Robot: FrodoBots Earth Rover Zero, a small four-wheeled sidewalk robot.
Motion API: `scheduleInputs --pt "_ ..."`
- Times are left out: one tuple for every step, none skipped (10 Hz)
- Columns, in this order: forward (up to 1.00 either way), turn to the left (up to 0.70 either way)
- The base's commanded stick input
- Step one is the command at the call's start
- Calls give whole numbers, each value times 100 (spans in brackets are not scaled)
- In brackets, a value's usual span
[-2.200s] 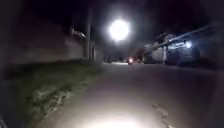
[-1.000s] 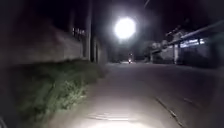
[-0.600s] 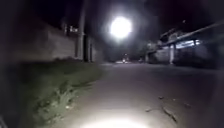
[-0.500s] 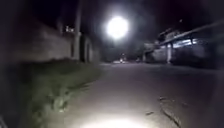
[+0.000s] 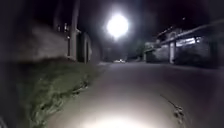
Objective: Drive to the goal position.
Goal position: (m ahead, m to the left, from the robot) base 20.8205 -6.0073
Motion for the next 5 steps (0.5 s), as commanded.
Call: scheduleInputs --pt "100 -35" --pt "100 -40" --pt "100 -40" --pt "100 -40" --pt "100 -40"
